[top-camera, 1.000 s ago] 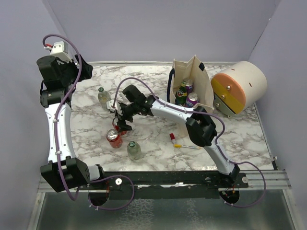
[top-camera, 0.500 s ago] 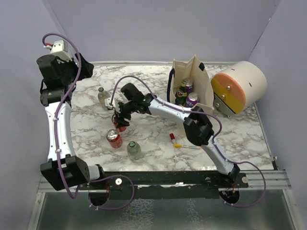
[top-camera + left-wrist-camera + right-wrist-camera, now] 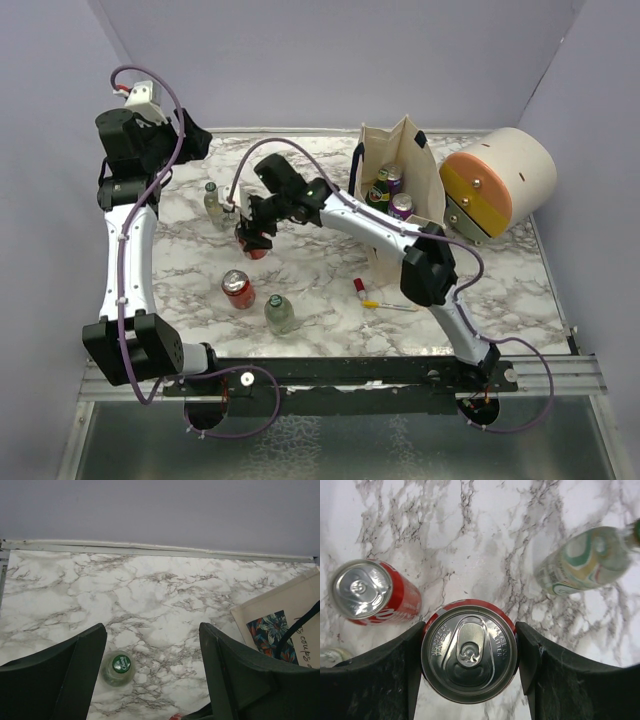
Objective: Place the beverage into the canvas bag
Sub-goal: Pick up the drink from the center of the board, then place the drink in the canvas bag.
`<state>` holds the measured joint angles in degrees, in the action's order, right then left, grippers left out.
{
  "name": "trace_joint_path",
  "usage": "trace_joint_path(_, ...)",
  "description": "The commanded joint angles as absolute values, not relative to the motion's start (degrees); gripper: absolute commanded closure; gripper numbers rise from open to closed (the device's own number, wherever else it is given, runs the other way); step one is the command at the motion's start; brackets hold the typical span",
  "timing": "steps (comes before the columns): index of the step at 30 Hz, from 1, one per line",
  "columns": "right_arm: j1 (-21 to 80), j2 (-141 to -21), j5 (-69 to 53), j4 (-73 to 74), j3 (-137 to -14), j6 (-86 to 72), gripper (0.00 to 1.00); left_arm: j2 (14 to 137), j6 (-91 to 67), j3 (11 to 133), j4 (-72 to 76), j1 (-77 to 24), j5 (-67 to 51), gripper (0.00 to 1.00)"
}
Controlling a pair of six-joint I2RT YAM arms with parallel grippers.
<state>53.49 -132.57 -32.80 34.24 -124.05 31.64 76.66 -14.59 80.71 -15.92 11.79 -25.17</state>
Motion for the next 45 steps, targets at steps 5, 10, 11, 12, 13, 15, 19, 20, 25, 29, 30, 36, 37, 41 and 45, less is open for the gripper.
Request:
trace_joint_path(5,50.4,-111.5,-26.1,38.6,-125.0,32.0,0.82,79.9,-14.9,85.4,-14.0,8.7,-24.2,0.23)
trace_joint_path(10,48.3,-104.2,-21.8,43.4,-125.7,32.1,0.82,82.1,-15.2,86.9,-14.0,7.0,-23.4,0.23)
trace_joint_path(11,48.0,-102.8,-20.9,43.7,-125.6,32.0,0.83,82.4,-14.9,87.2,-14.1,6.2,-23.1,0.23)
trace_joint_path(12,47.6,-101.5,-19.6,43.8,-125.3,31.9,0.83,82.7,-14.3,87.3,-14.1,5.4,-22.8,0.23)
trace_joint_path(13,47.3,-100.2,-18.6,43.9,-125.0,31.8,0.83,82.9,-13.6,87.4,-14.2,4.7,-22.6,0.23)
trace_joint_path(15,46.8,-97.8,-16.2,43.8,-124.7,31.7,0.83,83.6,-12.3,87.6,-14.4,2.8,-21.8,0.23)
trace_joint_path(19,44.9,-94.4,-12.7,44.6,-125.7,31.6,0.82,85.5,-9.7,88.3,-14.8,-1.0,-21.0,0.23)
trace_joint_path(20,44.2,-93.9,-12.3,44.8,-126.2,31.5,0.82,86.1,-9.2,88.7,-14.9,-2.0,-21.0,0.23)
trace_joint_path(25,42.7,-91.0,-8.6,45.9,-128.4,33.9,0.82,89.1,-8.3,89.6,-13.6,-6.5,-20.2,0.23)
trace_joint_path(29,42.2,-87.5,-5.0,46.2,-127.2,35.8,0.82,91.0,-6.5,90.4,-12.3,-10.9,-19.8,0.23)
trace_joint_path(30,41.9,-86.6,-4.3,46.3,-126.8,35.9,0.82,91.5,-6.2,90.8,-12.3,-11.8,-20.0,0.23)
trace_joint_path(36,36.4,-81.7,-3.9,46.6,-120.1,34.0,0.83,93.6,-6.0,93.6,-12.5,-17.2,-20.4,0.23)
trace_joint_path(37,35.2,-81.3,-4.4,46.8,-119.2,33.2,0.83,93.9,-6.1,93.9,-12.6,-18.1,-20.8,0.23)
trace_joint_path(41,29.6,-80.0,-6.7,47.1,-115.0,30.1,0.83,93.8,-8.8,92.9,-12.0,-21.1,-22.3,0.23)
trace_joint_path(45,25.9,-79.1,-9.0,46.7,-110.3,27.2,0.84,93.1,-8.6,91.3,-10.6,-23.8,-26.1,0.23)
